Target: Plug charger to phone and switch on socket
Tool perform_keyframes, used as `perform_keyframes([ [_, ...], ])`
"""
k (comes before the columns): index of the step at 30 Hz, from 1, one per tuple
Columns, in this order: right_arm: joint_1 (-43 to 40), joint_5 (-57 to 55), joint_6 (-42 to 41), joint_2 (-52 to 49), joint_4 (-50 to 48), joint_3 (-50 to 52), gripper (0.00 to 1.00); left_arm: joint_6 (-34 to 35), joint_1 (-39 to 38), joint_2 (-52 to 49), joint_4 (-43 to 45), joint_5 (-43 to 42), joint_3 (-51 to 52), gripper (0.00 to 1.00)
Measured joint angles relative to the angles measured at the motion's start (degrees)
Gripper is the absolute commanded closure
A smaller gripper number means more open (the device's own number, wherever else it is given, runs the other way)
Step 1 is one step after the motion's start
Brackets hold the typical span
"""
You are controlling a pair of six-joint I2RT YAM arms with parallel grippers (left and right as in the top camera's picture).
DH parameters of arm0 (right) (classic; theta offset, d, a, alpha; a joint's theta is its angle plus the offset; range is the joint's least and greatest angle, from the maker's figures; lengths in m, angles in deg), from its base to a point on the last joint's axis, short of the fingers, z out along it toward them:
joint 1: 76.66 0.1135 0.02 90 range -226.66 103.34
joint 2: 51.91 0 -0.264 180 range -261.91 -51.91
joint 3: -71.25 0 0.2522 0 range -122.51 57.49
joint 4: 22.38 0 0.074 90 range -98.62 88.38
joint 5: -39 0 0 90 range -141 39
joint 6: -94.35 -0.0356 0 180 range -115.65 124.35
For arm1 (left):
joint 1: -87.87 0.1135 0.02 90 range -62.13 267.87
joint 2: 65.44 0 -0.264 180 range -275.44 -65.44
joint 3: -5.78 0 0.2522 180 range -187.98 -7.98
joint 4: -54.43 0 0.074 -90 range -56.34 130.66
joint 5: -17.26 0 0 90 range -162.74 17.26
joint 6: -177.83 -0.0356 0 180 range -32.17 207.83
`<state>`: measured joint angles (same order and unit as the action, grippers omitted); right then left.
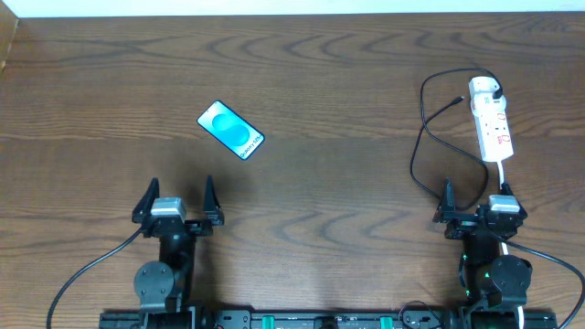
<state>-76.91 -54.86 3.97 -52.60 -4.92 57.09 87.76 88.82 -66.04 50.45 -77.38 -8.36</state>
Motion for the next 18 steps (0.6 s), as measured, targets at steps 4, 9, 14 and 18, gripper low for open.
perform_keyframes([
  [4,0.0,0.0,0.0,0.0,0.0,0.0,0.01,0.0,0.0,0.0,8.4,-0.2,0.0,0.03],
  [9,0.0,0.0,0.0,0.0,0.0,0.0,0.01,0.0,0.0,0.0,17.5,-0.2,0.0,0.02],
  [14,0.0,0.0,0.0,0.0,0.0,0.0,0.01,0.0,0.0,0.0,23.8,-0.2,0.0,0.02],
  [18,0.0,0.0,0.0,0.0,0.0,0.0,0.01,0.0,0.0,0.0,31.8,0.6,0.0,0.02],
])
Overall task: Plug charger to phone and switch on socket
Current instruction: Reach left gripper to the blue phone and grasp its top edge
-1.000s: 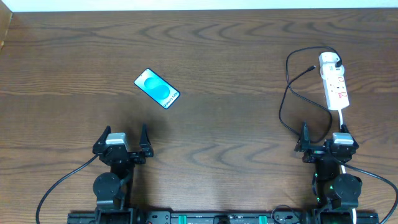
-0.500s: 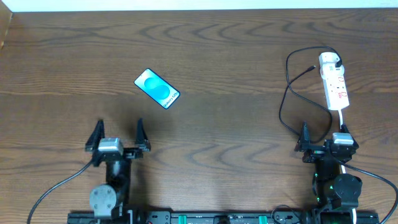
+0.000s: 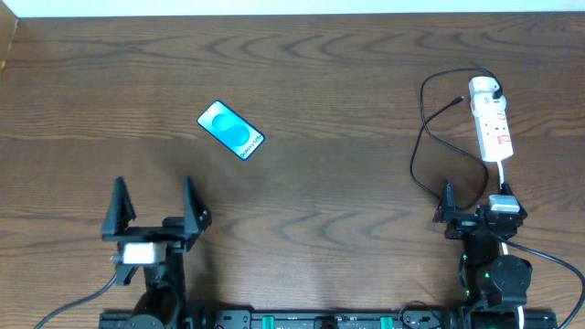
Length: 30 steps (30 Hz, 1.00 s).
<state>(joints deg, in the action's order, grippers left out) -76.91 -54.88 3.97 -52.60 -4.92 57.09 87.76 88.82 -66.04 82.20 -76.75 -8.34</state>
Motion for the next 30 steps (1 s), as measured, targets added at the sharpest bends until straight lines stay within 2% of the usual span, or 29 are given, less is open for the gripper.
perform_keyframes([
  [9,0.0,0.0,0.0,0.0,0.0,0.0,0.01,0.0,0.0,-3.1,0.9,6.0,-3.8,0.02],
  [14,0.0,0.0,0.0,0.0,0.0,0.0,0.01,0.0,0.0,-13.4,0.7,6.9,-12.9,0.02],
  [17,0.0,0.0,0.0,0.0,0.0,0.0,0.01,0.6,0.0,-20.2,-2.3,7.0,-19.2,0.02],
  [22,0.0,0.0,0.0,0.0,0.0,0.0,0.01,2.2,0.0,-31.0,-16.4,5.3,-32.1,0.02],
  [30,0.0,0.0,0.0,0.0,0.0,0.0,0.01,4.8,-0.1,-48.5,-52.3,3.8,-58.0,0.02],
])
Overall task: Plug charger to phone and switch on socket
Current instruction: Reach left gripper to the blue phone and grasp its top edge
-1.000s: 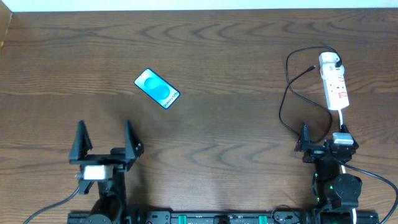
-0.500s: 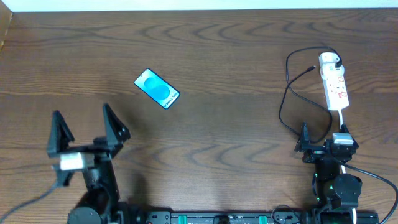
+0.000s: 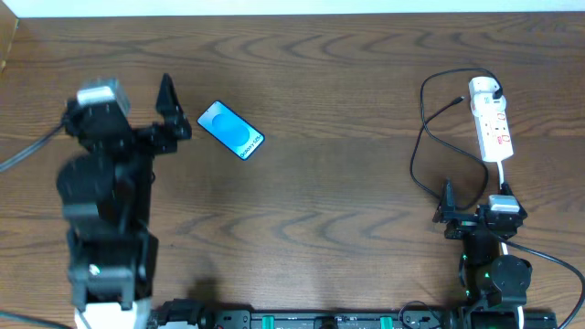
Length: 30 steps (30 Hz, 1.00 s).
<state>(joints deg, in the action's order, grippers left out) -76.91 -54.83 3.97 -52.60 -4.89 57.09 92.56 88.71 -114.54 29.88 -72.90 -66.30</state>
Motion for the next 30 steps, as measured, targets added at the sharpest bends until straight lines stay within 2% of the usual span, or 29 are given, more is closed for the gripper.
perform_keyframes([
  [4,0.0,0.0,0.0,0.0,0.0,0.0,0.01,2.6,0.0,-7.8,-15.3,-0.2,-11.3,0.02],
  [10,0.0,0.0,0.0,0.0,0.0,0.0,0.01,5.4,-2.0,-15.7,-26.6,-0.2,-16.9,0.02],
  [17,0.0,0.0,0.0,0.0,0.0,0.0,0.01,6.0,-5.0,-20.5,-30.3,-1.7,-16.9,0.02],
  [22,0.0,0.0,0.0,0.0,0.0,0.0,0.01,6.2,-5.0,-24.1,-29.3,-4.7,-16.9,0.02],
  [25,0.0,0.0,0.0,0.0,0.0,0.0,0.01,10.0,-5.1,-26.5,-28.7,-4.3,-16.9,0.02],
  [30,0.0,0.0,0.0,0.0,0.0,0.0,0.01,19.3,-5.5,-31.1,-29.1,1.8,-16.9,0.02],
])
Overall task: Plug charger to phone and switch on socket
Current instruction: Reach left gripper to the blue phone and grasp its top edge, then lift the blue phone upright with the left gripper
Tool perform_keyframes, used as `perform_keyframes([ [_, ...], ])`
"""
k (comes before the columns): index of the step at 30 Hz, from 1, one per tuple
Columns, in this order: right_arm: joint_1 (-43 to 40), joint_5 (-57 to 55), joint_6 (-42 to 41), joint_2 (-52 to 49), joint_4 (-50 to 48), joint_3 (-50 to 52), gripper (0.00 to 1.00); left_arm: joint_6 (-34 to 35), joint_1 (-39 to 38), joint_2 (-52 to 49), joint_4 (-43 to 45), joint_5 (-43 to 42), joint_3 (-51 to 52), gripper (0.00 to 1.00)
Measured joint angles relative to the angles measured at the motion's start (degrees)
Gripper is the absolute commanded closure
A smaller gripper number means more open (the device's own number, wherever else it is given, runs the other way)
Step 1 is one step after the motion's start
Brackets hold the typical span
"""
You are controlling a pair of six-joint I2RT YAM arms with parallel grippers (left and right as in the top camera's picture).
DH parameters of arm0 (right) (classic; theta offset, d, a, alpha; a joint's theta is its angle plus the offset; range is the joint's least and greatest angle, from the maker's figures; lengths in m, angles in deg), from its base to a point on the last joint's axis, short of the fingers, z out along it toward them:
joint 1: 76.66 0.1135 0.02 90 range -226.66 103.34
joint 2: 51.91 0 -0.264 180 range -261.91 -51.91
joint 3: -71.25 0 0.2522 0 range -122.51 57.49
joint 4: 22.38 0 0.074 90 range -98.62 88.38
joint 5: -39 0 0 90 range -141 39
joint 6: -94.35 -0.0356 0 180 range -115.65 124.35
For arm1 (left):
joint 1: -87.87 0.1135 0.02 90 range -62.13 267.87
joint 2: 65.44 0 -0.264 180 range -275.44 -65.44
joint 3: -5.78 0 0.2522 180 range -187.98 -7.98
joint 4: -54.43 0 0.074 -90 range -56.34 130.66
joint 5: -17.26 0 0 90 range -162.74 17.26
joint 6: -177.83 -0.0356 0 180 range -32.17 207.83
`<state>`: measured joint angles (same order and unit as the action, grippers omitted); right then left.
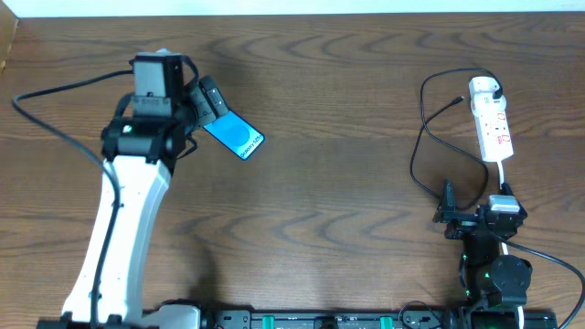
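Observation:
The blue-screened phone (238,135) lies slanted on the brown table (329,201), left of centre. My left gripper (203,91) hangs at the phone's upper-left end, one dark finger (213,97) overlapping that corner; its jaws look open with nothing in them. At the far right lies the white power strip (492,121) with the charger plug (484,89) in its far end. The black charger cable (419,146) loops left from it, and its free tip (459,100) rests on the table. My right gripper (475,212) stands open near the front edge, below the strip.
The strip's white lead (505,174) runs down toward the right arm's base (494,274). The left arm (123,219) stretches diagonally across the left side of the table. A white wall edge runs along the back.
My left gripper has moved right from beside the phone's left side and now sits over the phone's upper-left corner. Phone, cable, strip and right arm are unchanged.
Both arms first rested at the front edge with open grippers. Then the left arm was lifted and shifted left, later it stood far forward just left of the phone, and now its gripper is at the phone's upper-left end. The right arm has stayed put.

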<state>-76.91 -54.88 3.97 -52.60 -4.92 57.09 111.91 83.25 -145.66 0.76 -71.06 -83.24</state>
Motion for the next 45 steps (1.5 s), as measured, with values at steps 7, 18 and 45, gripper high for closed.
perform_keyframes([
  [7,0.0,0.0,0.0,0.0,0.0,0.0,0.01,9.8,-1.9,-11.6,-4.3,3.8,-6.1,0.02],
  [18,0.0,0.0,0.0,0.0,0.0,0.0,0.01,20.1,-1.9,-29.0,-11.1,0.4,-19.2,0.02],
  [45,0.0,0.0,0.0,0.0,0.0,0.0,0.01,25.3,0.2,-44.2,-6.1,-6.5,-19.3,0.02],
])
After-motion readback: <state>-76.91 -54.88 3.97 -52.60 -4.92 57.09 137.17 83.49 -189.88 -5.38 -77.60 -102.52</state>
